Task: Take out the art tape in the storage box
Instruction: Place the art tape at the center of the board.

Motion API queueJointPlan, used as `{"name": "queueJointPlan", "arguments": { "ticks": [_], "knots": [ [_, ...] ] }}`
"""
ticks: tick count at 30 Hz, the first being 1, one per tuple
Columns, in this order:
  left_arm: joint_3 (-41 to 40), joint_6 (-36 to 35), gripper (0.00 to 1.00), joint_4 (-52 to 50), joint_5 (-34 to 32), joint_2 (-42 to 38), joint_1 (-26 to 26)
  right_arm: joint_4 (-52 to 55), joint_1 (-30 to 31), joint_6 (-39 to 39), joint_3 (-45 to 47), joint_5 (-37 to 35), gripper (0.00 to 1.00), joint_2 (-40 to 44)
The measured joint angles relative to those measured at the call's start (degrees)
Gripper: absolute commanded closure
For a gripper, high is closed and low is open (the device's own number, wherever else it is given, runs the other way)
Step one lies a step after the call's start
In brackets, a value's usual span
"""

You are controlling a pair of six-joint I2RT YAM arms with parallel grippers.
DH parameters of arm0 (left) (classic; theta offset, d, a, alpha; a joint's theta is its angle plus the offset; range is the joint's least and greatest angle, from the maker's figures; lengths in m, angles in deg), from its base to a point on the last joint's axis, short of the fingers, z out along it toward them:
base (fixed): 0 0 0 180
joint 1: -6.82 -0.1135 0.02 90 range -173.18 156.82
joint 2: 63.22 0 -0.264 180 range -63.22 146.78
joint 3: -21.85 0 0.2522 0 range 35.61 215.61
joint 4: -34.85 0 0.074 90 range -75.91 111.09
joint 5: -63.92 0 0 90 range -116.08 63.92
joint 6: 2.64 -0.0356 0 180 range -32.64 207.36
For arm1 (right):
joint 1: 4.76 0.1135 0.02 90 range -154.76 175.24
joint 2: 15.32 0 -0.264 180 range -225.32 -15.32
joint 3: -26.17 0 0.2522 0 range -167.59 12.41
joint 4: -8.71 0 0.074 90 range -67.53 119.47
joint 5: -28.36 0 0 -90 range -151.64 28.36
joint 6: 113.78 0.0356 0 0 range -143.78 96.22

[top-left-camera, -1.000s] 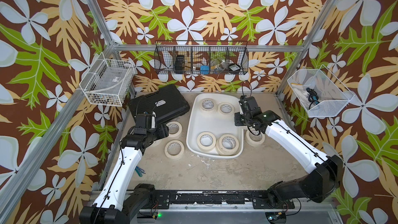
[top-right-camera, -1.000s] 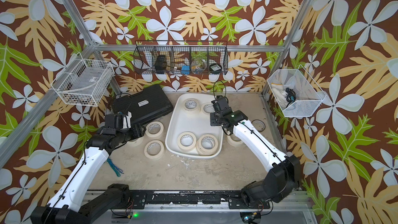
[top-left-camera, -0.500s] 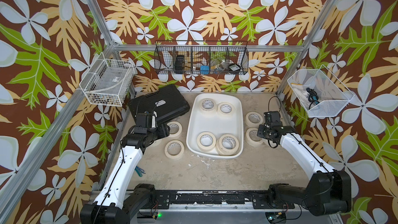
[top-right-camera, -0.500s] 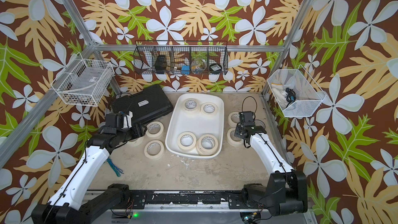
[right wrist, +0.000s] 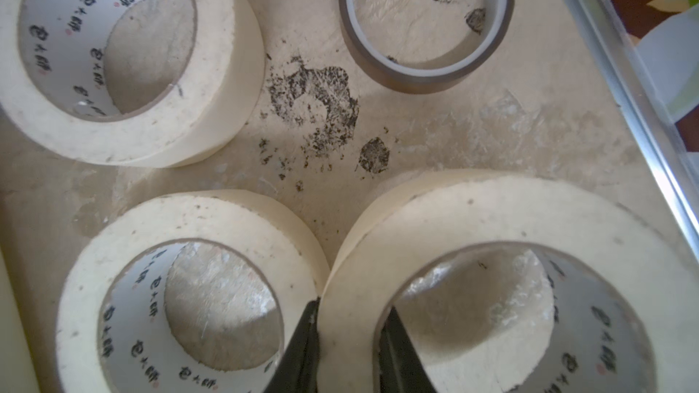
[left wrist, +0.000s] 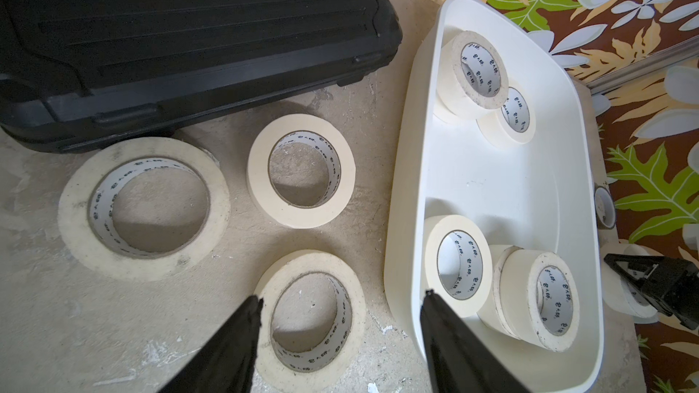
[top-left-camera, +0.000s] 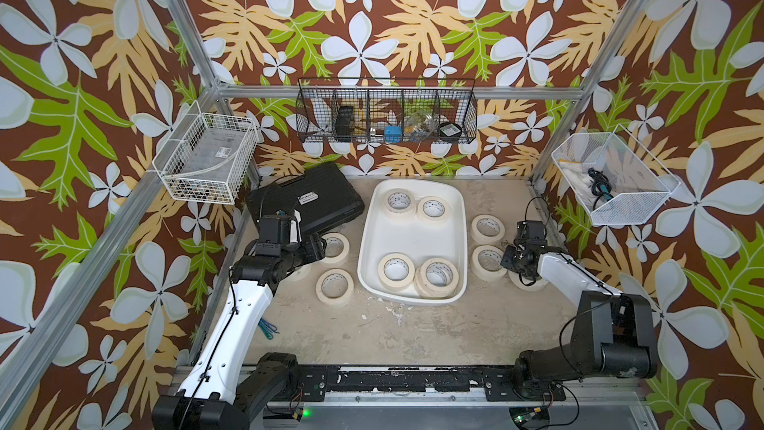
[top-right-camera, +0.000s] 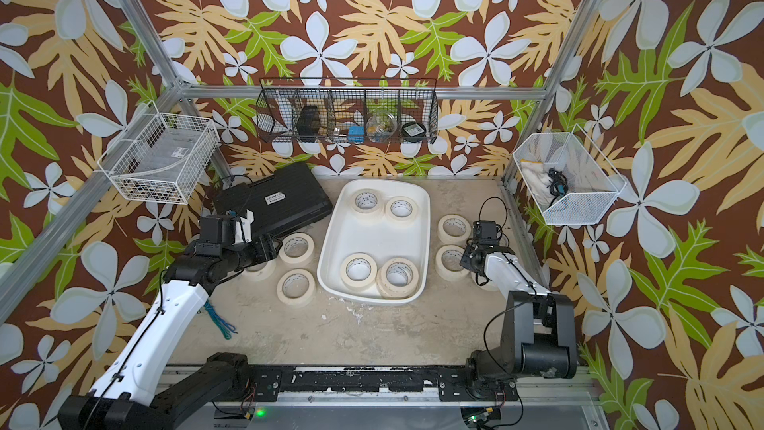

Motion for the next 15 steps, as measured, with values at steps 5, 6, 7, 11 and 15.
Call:
{"name": "queueJointPlan", "arguments": {
  "ticks": [5, 6, 7, 11, 15],
  "knots": [
    [0.2, 0.0, 0.30, -0.4, 0.2, 0.0, 0.0, -2.4, -0.4, 0.0, -0.2, 0.5, 0.95, -1.8],
    [0.4, 0.0, 0.30, -0.4, 0.2, 0.0, 0.0, -3.0, -0.5, 0.0, -0.3, 0.7, 0.94, -2.1],
    [0.6, 0.0, 0.30, -0.5, 0.2, 0.1, 0.0, -3.5, -0.6, 0.0, -0.3, 0.7, 0.93, -2.2],
    [1.2, 0.1, 0.30, -0.5, 0.2, 0.3, 0.0, -5.3, -1.0, 0.0, -0.2, 0.9, 0.92, -3.0],
    [1.8, 0.1, 0.30, -0.6, 0.4, 0.6, 0.0, -5.9, -1.4, 0.0, -0.1, 2.0, 0.92, -2.8]
  ]
}}
